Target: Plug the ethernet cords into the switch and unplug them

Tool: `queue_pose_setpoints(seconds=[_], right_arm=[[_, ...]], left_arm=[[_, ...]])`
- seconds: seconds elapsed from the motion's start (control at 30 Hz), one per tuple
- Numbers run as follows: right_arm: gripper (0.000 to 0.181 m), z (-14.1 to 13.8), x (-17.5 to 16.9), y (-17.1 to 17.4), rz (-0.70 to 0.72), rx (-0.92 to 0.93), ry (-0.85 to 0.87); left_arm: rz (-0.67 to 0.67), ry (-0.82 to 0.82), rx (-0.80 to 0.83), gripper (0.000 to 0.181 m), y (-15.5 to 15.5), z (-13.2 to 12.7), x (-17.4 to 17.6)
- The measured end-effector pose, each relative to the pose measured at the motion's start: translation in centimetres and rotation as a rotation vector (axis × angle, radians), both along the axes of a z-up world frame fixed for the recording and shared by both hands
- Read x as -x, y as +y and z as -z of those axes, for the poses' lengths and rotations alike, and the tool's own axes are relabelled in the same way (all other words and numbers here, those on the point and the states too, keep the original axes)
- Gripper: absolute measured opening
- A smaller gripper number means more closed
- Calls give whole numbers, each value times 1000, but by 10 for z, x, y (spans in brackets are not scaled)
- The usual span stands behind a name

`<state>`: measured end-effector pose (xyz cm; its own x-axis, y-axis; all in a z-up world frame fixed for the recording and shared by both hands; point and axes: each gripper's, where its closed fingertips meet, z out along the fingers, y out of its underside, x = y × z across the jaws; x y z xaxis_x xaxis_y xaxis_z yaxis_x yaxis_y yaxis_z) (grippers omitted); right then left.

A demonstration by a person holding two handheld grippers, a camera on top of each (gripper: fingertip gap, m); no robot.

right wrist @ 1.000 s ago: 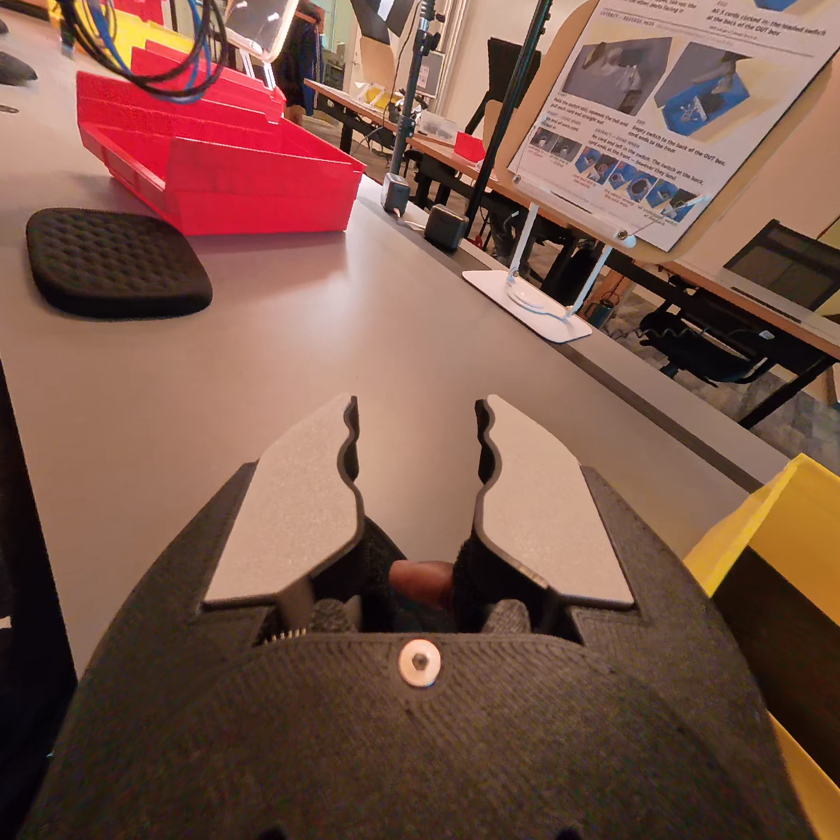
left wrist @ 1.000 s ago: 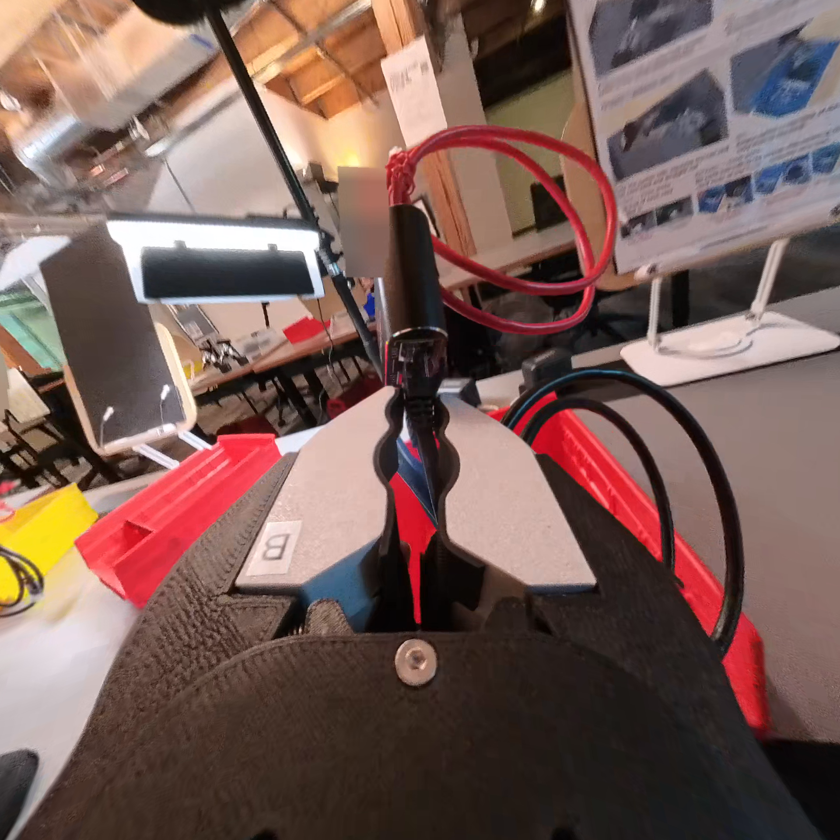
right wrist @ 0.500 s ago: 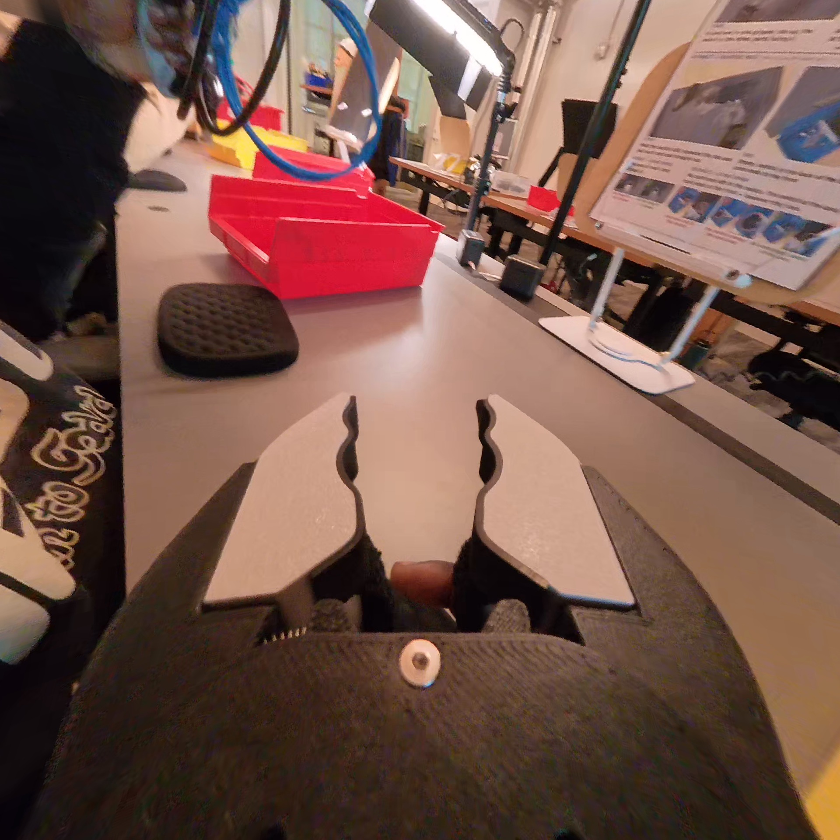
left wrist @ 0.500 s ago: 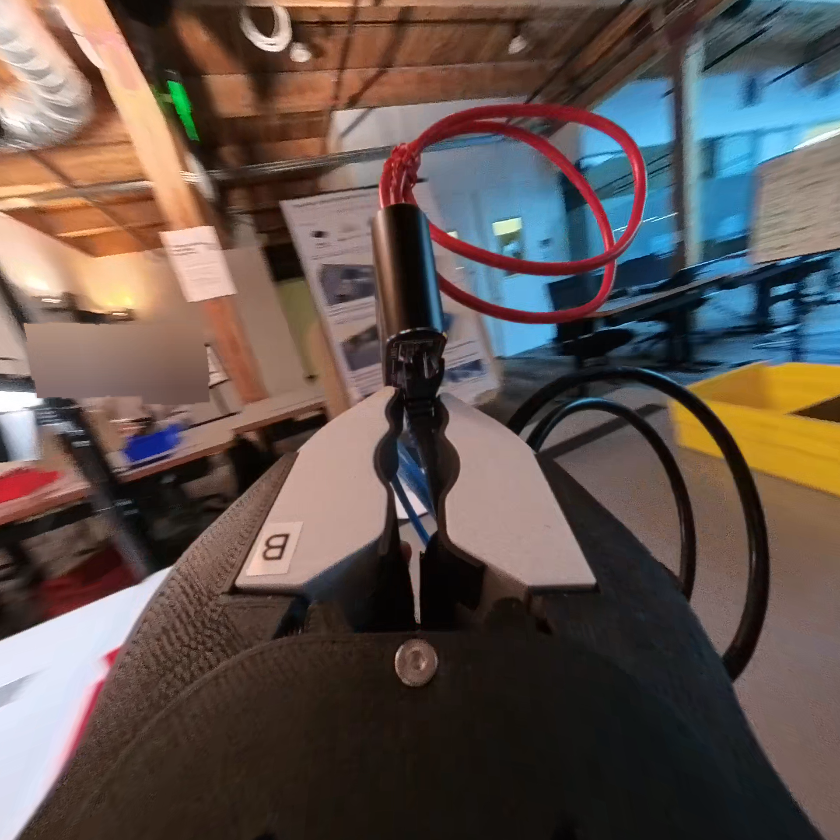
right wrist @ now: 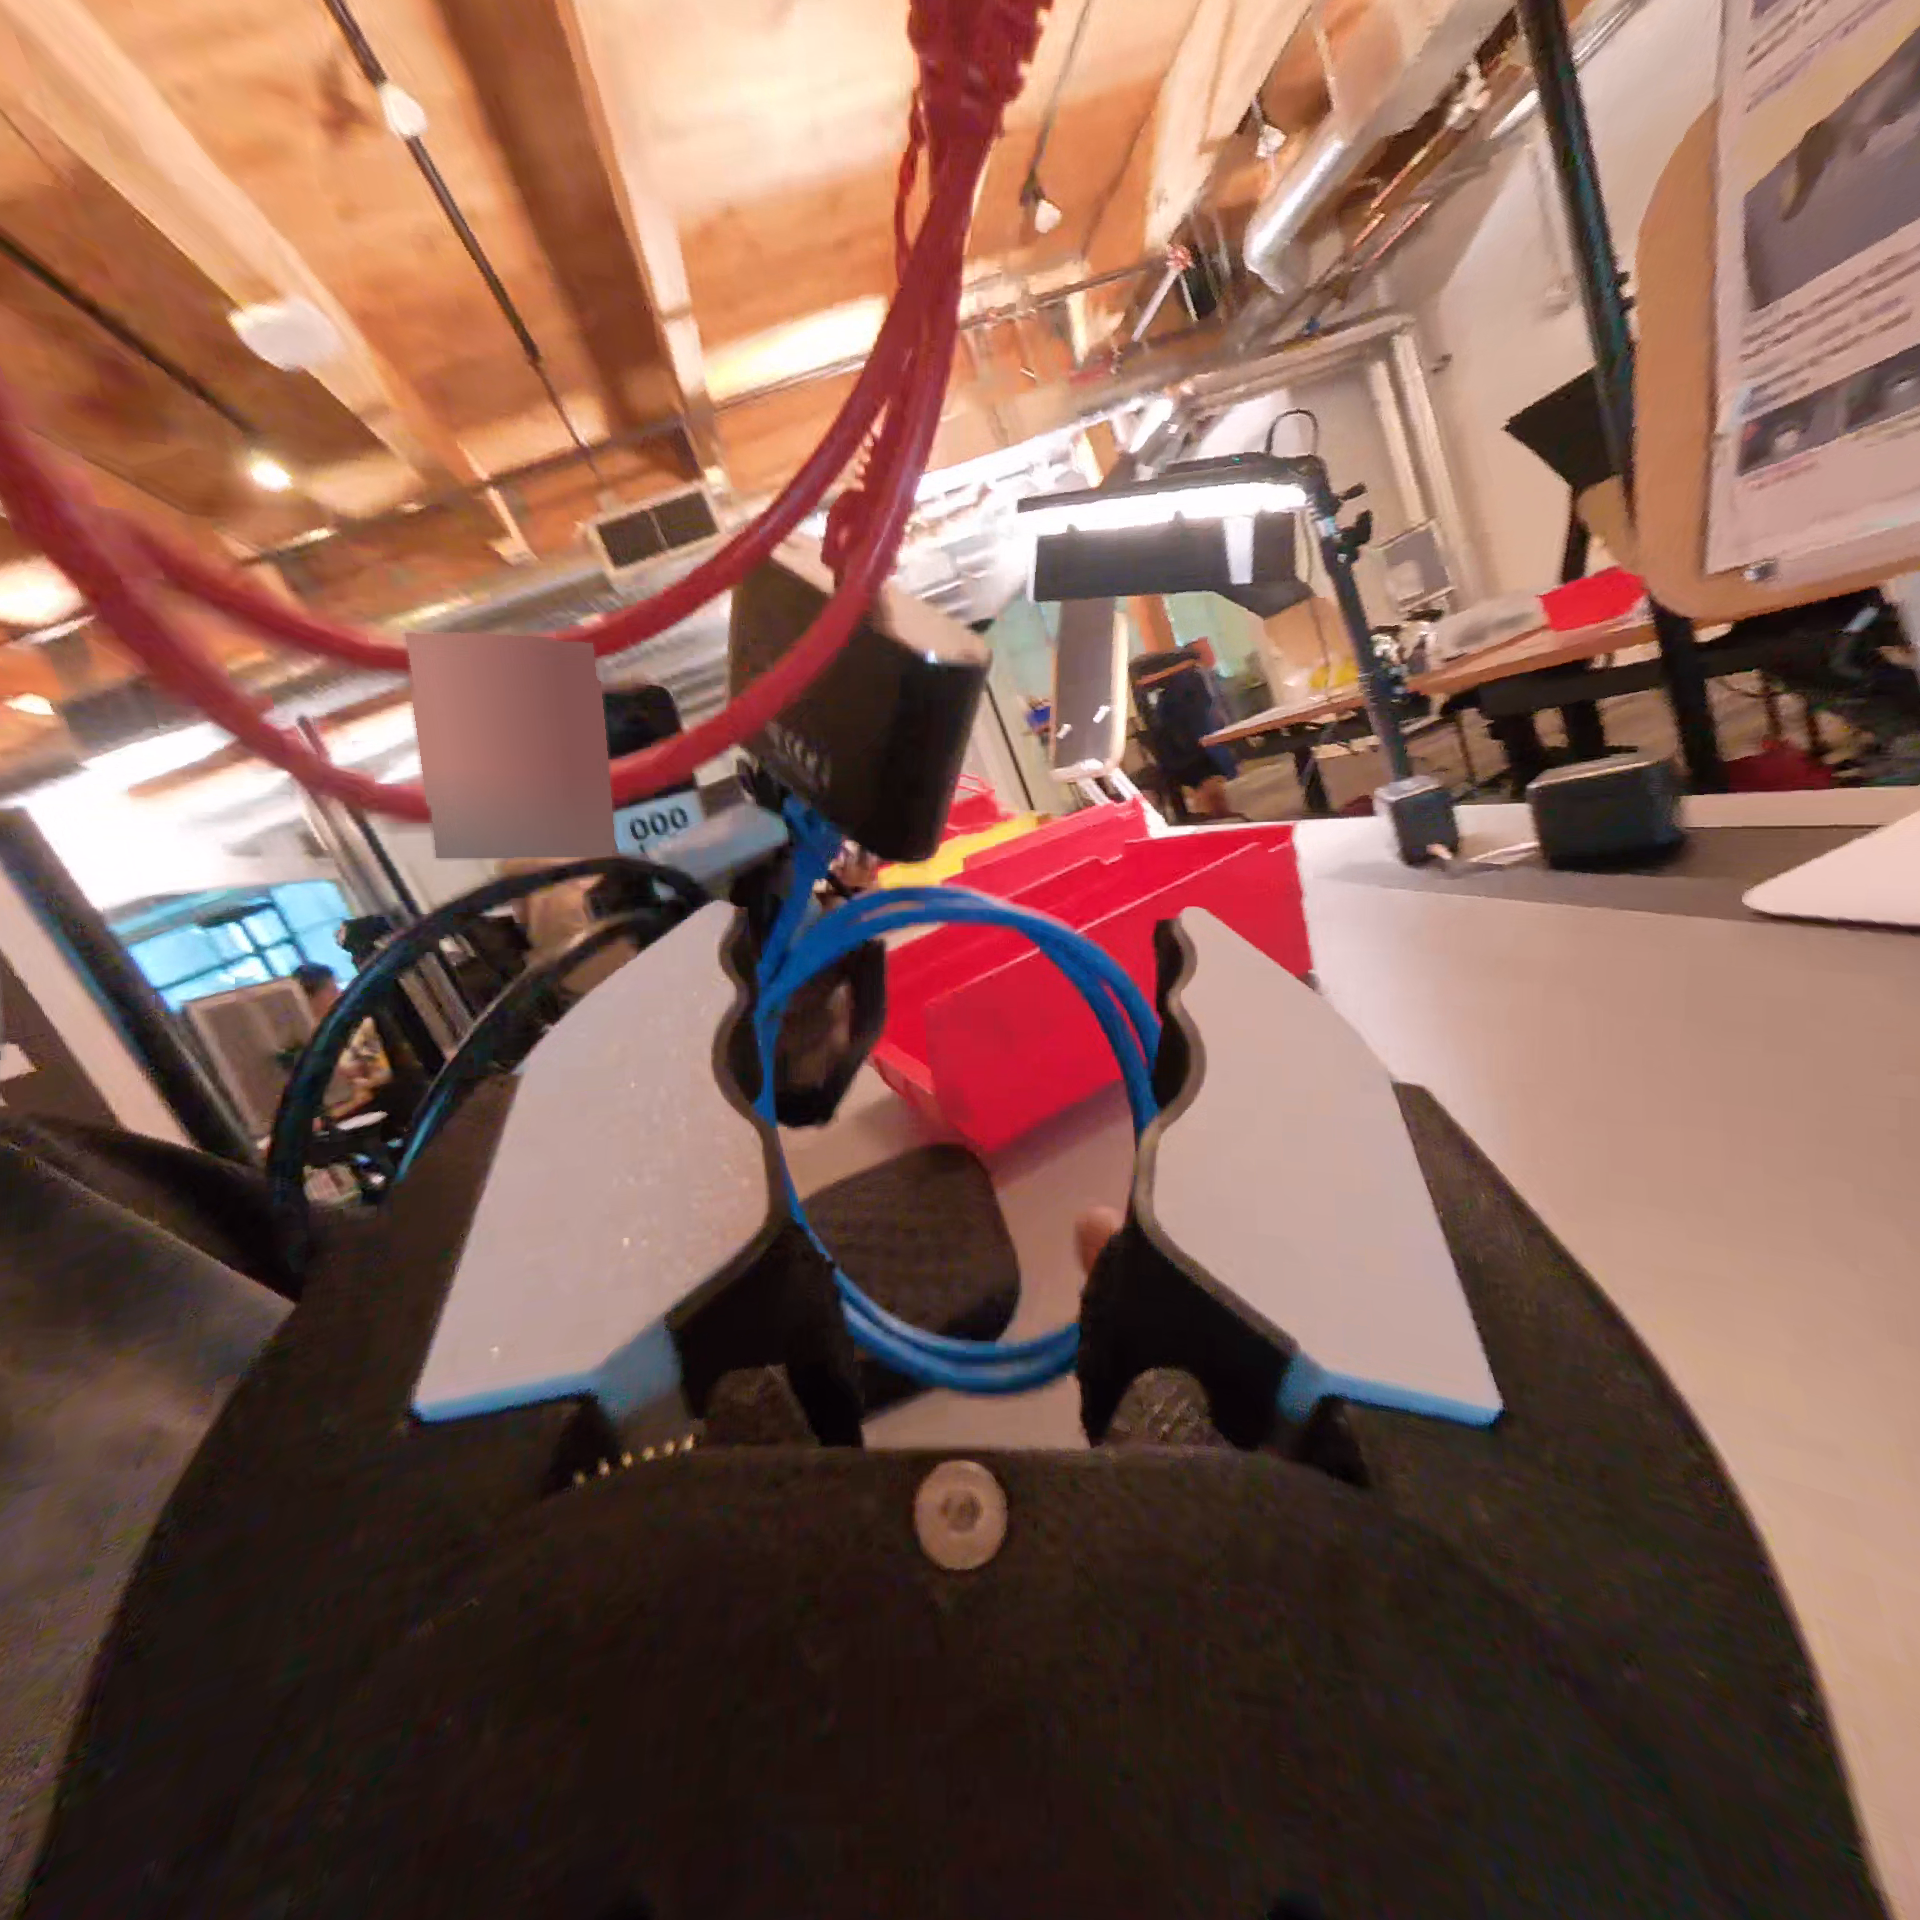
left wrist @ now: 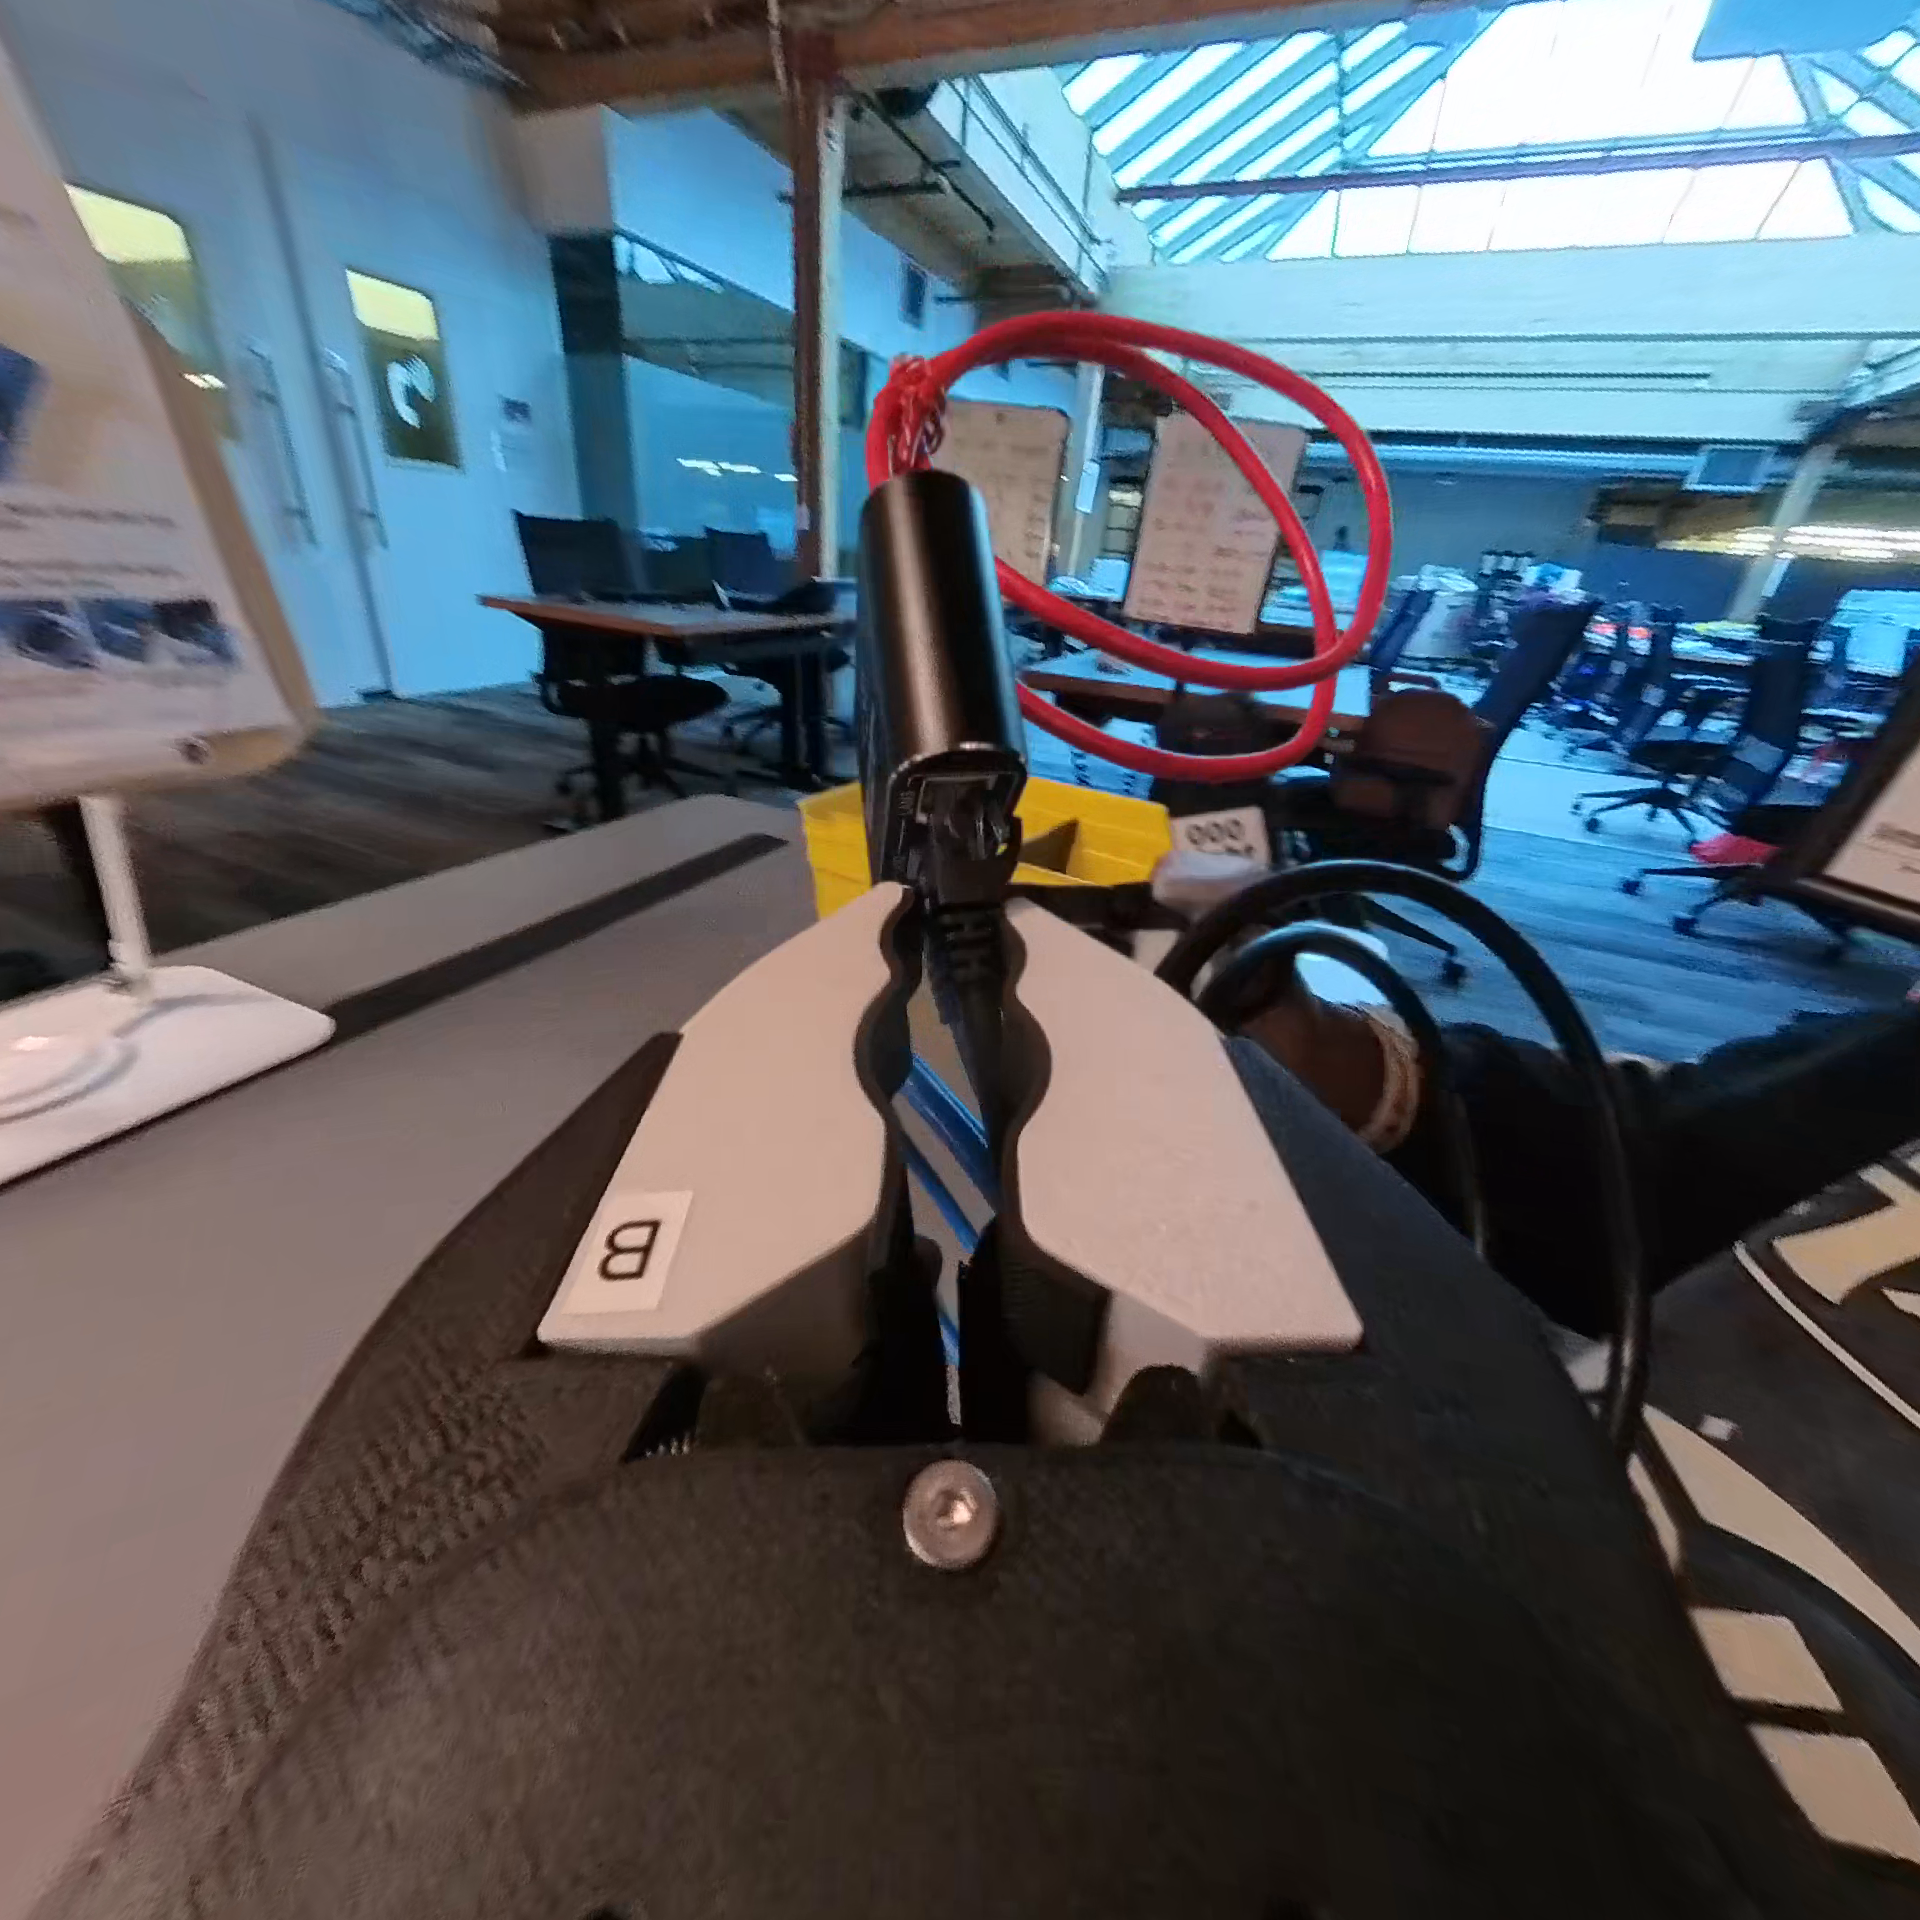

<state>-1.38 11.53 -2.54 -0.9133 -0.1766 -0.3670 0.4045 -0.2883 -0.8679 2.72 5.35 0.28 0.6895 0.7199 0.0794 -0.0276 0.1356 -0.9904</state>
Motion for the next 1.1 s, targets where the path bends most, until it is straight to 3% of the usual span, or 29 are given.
queue_pose_setpoints(seconds=[0.17,0.27,0.4,0.47,0.6,0.7,0.9,1.1], right_arm=[[75,8,-7,-18,-114,53,-8],[73,4,-23,-17,-164,91,78],[30,7,-43,-13,-208,60,227],[28,10,-47,-15,-226,14,240],[28,10,-50,-21,-248,-16,238],[38,5,-55,-27,-252,-9,271],[26,12,-53,-33,-251,-154,345],[26,-6,-56,-34,-175,-90,439]], left_arm=[[214,-83,-55,11,26,21,-9],[390,-142,-84,11,43,34,-19],[486,-217,-93,12,49,51,-19],[529,-248,-100,12,48,58,-20],[551,-250,-124,12,42,60,-21],[569,-278,-91,12,44,68,-24],[544,-273,-89,12,42,71,-23],[553,-192,-226,24,30,48,-23]])
